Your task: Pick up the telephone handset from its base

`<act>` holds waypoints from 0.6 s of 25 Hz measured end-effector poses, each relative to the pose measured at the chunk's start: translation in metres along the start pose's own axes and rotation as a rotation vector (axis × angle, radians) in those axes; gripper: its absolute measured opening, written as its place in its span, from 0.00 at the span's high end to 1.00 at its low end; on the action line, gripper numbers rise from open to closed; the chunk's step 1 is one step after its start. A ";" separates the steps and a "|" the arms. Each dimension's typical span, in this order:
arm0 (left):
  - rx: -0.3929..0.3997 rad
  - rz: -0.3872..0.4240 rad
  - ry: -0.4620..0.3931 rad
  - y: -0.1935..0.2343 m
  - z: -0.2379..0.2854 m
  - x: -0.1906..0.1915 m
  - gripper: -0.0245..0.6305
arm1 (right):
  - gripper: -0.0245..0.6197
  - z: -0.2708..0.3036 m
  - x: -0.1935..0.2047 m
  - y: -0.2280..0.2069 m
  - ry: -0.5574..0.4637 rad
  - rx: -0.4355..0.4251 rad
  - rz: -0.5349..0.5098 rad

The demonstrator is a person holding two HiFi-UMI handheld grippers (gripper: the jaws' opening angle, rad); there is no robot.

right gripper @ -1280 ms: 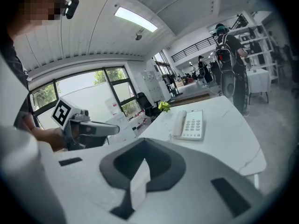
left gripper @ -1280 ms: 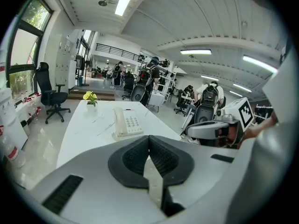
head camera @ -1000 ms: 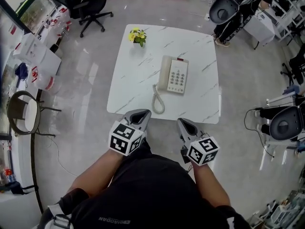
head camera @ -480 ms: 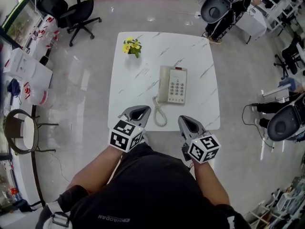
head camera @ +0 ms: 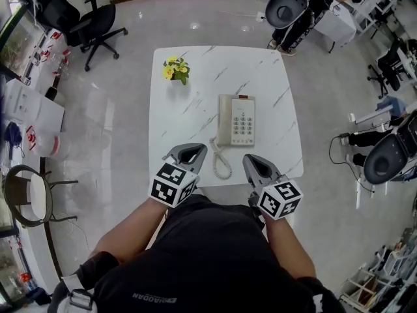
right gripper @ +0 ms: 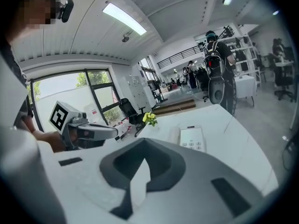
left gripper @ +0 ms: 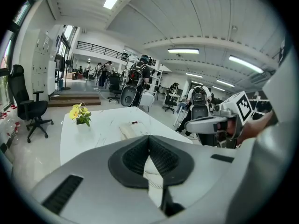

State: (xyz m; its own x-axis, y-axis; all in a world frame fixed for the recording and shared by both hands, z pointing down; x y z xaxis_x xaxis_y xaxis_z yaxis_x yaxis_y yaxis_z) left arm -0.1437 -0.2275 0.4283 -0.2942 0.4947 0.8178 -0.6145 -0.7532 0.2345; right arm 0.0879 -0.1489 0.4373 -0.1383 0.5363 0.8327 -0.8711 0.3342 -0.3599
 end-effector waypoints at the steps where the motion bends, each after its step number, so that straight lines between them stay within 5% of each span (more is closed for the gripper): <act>1: 0.002 0.002 0.004 0.002 0.001 0.002 0.96 | 0.96 0.001 0.001 0.001 -0.001 0.002 0.006; 10: 0.000 -0.005 0.030 0.004 0.018 0.004 0.96 | 0.96 0.002 0.000 -0.016 0.004 0.021 0.005; 15: -0.048 -0.024 0.007 -0.004 0.025 -0.003 0.96 | 0.96 0.006 -0.008 -0.028 0.021 -0.040 -0.030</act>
State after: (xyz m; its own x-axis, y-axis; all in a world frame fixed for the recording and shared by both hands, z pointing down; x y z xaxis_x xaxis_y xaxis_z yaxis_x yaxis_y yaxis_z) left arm -0.1224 -0.2370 0.4383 -0.2840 0.5159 0.8082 -0.6561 -0.7192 0.2286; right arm 0.1109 -0.1675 0.4431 -0.1021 0.5418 0.8343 -0.8550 0.3809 -0.3520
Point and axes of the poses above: the fingertips, and each gripper's own axes: z forward along the fingers, y to its left, x out of its underside, the point moved 10 cm from there along -z, backward along the fingers, and after that the axes turned 2 degrees about y, right-handed, at the moved point
